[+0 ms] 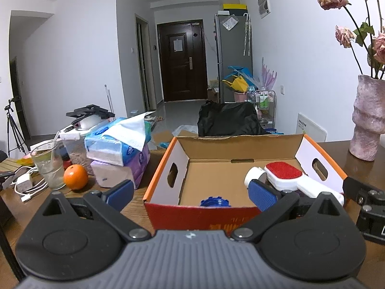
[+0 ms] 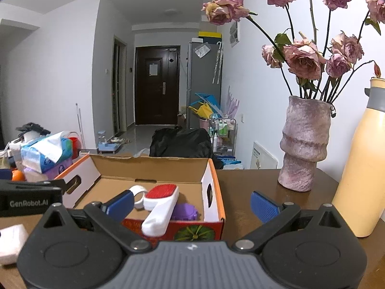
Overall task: Organize rigid objects
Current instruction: 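Withdraw both tools from the box back over the table, then close the right tool on the white spray bottle while the left tool approaches the white plastic box, then close the left tool on the white plastic box while the right tool lifts the spray bottle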
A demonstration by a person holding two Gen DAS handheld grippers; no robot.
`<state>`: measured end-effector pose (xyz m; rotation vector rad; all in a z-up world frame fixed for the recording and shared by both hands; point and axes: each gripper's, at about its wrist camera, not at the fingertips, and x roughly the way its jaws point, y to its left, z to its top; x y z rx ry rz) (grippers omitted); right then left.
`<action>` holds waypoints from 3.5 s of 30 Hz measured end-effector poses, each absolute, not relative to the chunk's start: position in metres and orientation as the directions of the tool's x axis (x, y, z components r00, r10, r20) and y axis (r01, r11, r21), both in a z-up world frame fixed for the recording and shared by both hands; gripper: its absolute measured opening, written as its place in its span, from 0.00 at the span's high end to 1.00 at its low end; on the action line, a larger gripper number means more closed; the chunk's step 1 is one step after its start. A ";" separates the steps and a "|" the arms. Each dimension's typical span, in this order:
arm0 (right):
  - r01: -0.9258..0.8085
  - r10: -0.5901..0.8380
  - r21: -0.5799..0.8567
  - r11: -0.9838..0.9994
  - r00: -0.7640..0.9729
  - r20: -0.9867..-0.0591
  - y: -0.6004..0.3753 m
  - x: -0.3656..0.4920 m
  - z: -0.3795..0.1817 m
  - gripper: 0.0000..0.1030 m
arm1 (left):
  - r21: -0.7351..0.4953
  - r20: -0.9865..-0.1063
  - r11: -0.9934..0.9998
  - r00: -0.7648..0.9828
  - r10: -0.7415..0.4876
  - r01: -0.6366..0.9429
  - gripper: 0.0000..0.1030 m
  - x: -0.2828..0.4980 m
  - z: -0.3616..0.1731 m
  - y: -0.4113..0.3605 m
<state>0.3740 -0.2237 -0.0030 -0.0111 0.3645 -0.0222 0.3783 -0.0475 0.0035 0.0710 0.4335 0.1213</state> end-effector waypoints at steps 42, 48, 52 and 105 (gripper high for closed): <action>-0.071 0.069 0.010 0.997 0.908 -0.413 -0.184 0.263 -0.036 0.00 | 0.094 -0.470 0.986 0.867 0.164 -0.135 0.00 0.262 -0.024 0.003; -0.108 0.101 0.006 0.994 0.906 -0.411 -0.174 0.260 -0.049 0.00 | 0.064 -0.492 0.990 0.858 0.143 -0.128 0.00 0.262 -0.027 0.017; -0.132 0.108 -0.022 0.991 0.890 -0.442 -0.163 0.268 -0.056 0.06 | 0.031 -0.504 0.991 0.854 0.130 -0.133 0.00 0.262 -0.028 0.027; -0.214 0.206 0.034 0.976 0.869 -0.449 -0.142 0.313 -0.065 0.74 | 0.081 -0.584 0.970 0.778 0.231 -0.227 0.00 0.305 -0.057 0.066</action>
